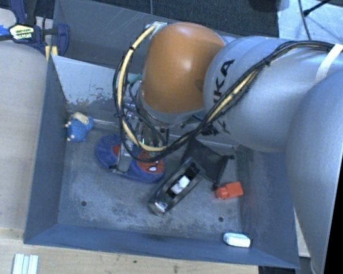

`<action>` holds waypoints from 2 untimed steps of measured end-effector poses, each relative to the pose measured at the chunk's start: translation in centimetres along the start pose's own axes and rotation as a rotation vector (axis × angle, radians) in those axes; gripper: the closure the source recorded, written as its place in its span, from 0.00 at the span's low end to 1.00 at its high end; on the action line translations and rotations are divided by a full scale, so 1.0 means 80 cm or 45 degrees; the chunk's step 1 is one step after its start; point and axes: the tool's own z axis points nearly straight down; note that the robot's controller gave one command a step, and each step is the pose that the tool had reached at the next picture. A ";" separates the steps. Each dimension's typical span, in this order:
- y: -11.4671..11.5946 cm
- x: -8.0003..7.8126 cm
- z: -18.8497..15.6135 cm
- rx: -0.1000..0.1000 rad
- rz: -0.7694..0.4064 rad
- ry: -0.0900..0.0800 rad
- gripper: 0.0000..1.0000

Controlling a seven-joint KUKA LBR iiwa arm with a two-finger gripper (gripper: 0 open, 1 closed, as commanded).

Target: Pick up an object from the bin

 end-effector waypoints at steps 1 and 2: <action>-0.017 0.005 0.139 -0.004 -0.146 -0.015 0.00; -0.016 0.003 0.131 -0.006 -0.143 -0.019 1.00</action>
Offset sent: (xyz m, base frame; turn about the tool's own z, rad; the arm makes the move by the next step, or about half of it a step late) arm -0.0059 -0.0136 -0.1089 -0.1145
